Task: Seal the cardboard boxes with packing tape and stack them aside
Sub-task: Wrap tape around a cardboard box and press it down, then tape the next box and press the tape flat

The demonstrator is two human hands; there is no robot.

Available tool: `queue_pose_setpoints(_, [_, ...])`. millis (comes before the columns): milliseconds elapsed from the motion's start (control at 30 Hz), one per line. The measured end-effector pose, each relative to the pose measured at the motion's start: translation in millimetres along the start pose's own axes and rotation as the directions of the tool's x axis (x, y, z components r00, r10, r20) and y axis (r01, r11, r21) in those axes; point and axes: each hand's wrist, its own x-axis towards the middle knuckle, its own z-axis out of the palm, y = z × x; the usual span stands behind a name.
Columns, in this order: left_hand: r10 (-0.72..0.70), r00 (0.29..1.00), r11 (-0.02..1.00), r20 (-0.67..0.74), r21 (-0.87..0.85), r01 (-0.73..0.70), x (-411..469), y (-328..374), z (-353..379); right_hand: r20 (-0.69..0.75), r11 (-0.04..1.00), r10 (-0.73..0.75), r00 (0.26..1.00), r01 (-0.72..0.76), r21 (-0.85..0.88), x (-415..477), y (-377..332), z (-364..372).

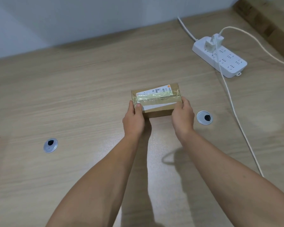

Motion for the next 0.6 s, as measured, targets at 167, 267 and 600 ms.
queue_pose_setpoints(167, [-0.018, 1.000, 0.998, 0.011, -0.055, 0.019, -5.8, 3.0, -3.6, 0.074, 0.996, -0.036, 0.997, 0.042, -0.082, -5.2, 1.6, -9.4])
queue_pose_setpoints(267, [-0.021, 1.000, 0.997, 0.010, -0.077, 0.022, -12.8, 6.5, -12.6, 0.074, 0.992, -0.074, 0.995, 0.081, -0.096, -11.5, 3.2, -17.0])
queue_pose_setpoints(600, [-0.006, 1.000, 1.000, -0.024, -0.023, 0.006, -84.1, -27.3, -76.8, 0.165, 0.968, -0.177, 0.970, 0.202, -0.150, -129.6, 1.7, -11.2])
